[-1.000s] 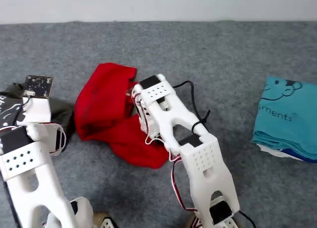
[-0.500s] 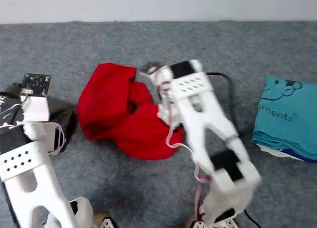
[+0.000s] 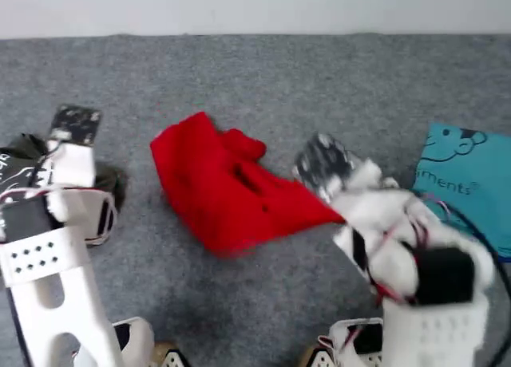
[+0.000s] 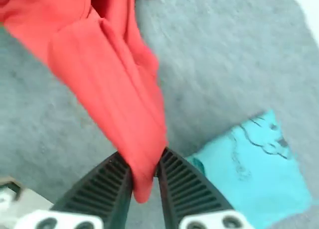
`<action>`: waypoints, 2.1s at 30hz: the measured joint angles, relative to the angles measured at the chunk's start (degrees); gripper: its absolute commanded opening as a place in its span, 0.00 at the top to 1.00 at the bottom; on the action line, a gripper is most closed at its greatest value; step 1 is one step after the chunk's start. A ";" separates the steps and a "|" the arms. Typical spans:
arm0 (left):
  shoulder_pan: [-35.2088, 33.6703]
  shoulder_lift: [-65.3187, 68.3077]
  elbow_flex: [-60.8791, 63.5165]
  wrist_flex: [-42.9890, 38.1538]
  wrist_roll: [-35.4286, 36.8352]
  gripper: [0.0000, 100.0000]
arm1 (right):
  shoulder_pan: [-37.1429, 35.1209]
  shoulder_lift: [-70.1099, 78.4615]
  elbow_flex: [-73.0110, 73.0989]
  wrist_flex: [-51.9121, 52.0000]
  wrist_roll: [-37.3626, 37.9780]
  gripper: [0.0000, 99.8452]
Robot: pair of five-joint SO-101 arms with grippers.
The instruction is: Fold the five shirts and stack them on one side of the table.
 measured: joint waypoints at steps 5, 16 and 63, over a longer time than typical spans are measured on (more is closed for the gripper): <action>10.81 0.09 -2.90 -1.58 4.57 0.86 | 5.98 -8.44 6.15 0.00 5.36 0.99; 30.15 21.63 -7.12 -9.85 7.12 0.77 | 12.13 -17.14 15.56 0.00 6.07 0.99; 5.01 23.47 -2.02 4.48 -12.92 0.80 | 24.26 -18.20 16.44 -1.93 13.89 0.99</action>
